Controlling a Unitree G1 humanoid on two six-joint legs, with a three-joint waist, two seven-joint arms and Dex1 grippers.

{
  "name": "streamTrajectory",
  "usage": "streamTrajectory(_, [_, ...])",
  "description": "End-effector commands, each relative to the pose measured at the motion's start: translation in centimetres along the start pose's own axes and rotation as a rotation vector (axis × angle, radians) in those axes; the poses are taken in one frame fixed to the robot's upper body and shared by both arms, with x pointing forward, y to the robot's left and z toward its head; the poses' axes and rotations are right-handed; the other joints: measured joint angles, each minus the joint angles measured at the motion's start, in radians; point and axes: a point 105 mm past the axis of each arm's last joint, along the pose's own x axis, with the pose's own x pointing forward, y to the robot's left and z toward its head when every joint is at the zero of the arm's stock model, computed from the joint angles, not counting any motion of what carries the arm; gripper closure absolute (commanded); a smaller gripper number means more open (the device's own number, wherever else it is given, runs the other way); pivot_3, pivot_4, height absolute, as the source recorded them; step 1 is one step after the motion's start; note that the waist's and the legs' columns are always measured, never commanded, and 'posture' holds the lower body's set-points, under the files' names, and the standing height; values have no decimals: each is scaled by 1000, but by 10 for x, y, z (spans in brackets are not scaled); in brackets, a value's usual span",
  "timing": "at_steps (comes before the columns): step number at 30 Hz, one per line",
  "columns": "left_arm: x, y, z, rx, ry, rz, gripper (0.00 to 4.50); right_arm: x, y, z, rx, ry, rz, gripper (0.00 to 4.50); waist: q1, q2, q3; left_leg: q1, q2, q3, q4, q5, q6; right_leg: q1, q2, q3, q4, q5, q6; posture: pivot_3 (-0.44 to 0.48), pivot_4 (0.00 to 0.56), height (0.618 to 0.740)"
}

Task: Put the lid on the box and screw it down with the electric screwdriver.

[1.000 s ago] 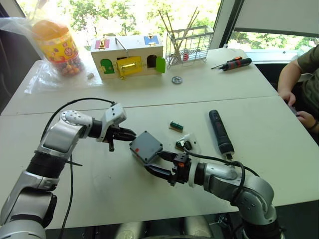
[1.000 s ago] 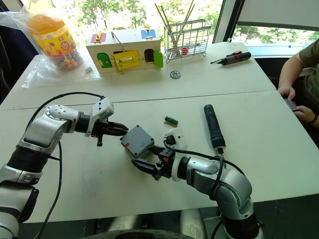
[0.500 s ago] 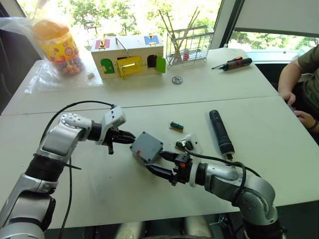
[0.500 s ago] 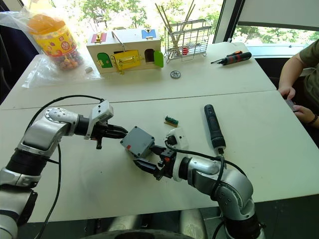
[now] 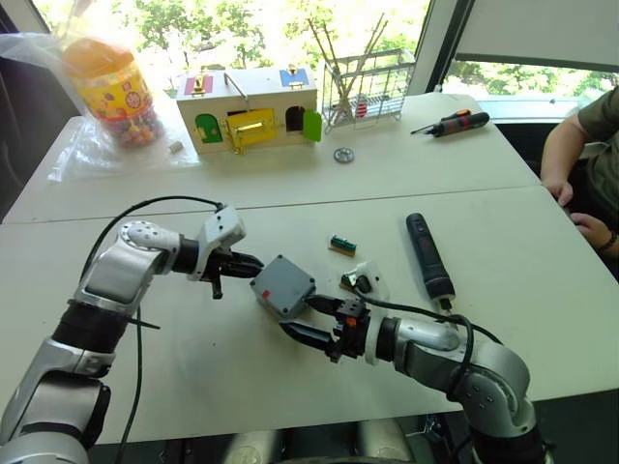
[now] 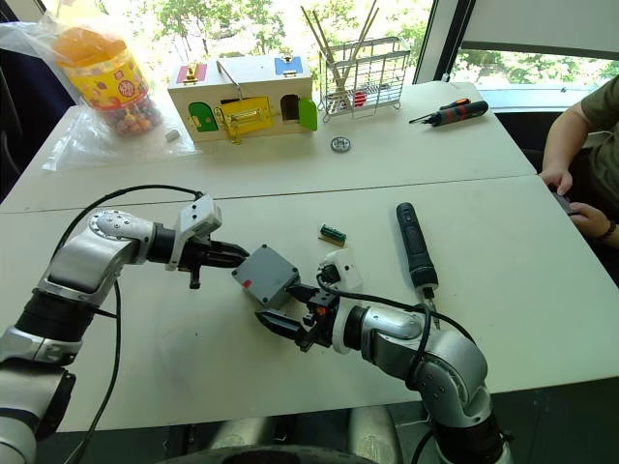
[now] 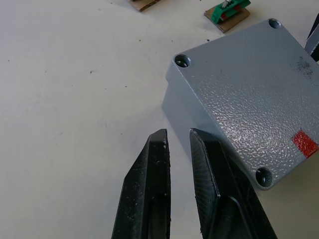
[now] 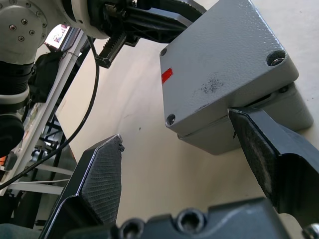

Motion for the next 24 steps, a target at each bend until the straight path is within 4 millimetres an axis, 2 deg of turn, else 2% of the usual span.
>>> streamTrajectory(1, [5, -6, 12, 55, -29, -41, 3841, 3, 6, 13, -37, -57, 24, 746, 0, 0, 0, 0, 0, 0, 0, 0, 0, 0, 0, 0, 0, 0, 0, 0, 150, 740])
streamTrajectory(24, [10, -9, 14, 97, -28, -55, 3841, 5, 19, 9, -25, -44, 83, 746, -1, 0, 2, 0, 0, 0, 0, 0, 0, 0, 0, 0, 0, 0, 0, 0, 150, 740])
